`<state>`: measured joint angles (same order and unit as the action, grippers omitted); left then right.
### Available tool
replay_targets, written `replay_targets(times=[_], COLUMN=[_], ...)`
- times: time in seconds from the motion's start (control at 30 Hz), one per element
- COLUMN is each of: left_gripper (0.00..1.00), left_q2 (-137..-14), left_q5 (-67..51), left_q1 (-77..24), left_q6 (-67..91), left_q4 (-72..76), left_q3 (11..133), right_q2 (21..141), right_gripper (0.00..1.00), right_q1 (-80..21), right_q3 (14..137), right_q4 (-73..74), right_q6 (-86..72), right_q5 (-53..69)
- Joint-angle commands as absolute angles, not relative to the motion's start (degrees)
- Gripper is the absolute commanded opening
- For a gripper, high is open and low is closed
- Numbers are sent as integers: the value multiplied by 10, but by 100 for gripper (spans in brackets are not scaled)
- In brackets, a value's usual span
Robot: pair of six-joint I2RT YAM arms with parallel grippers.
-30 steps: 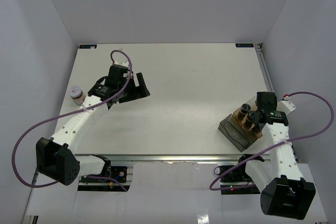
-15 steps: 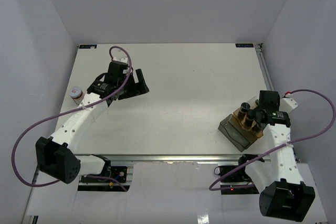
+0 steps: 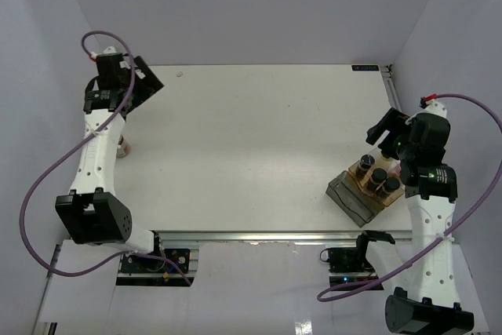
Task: Organize the condiment bottles
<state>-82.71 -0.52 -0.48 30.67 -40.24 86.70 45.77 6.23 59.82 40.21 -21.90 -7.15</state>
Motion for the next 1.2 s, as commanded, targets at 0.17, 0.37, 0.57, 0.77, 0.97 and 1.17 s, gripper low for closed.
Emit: replay_targets(times=[0.17,0.37,0.57,0.77,0.97,1.17], left_gripper=[98,98,98,98,98,97], left_q2=[-851,-851,-893,-933,-977,-1017], left_q5=[46,82,109,139,156,142], left_q1=[162,202,208,208,208,208], left_q6=[294,304,302,323,325,325], left_q4=[-391,-360,-368,-391,-402,-382], left_q3=[840,780,777,789,796,798], right_q2=[480,520,541,526,521,515], right_gripper=[85,90,94,97,98,98], right_q1=[25,-79,-144,-152,-157,-162], right_q3=[597,605,618,634,636,638], right_q4=[286,274,278,284,288,292], right_q6=[-144,-137,-125,-120,-116,-109], right_q5=[188,150,122,112,103,90])
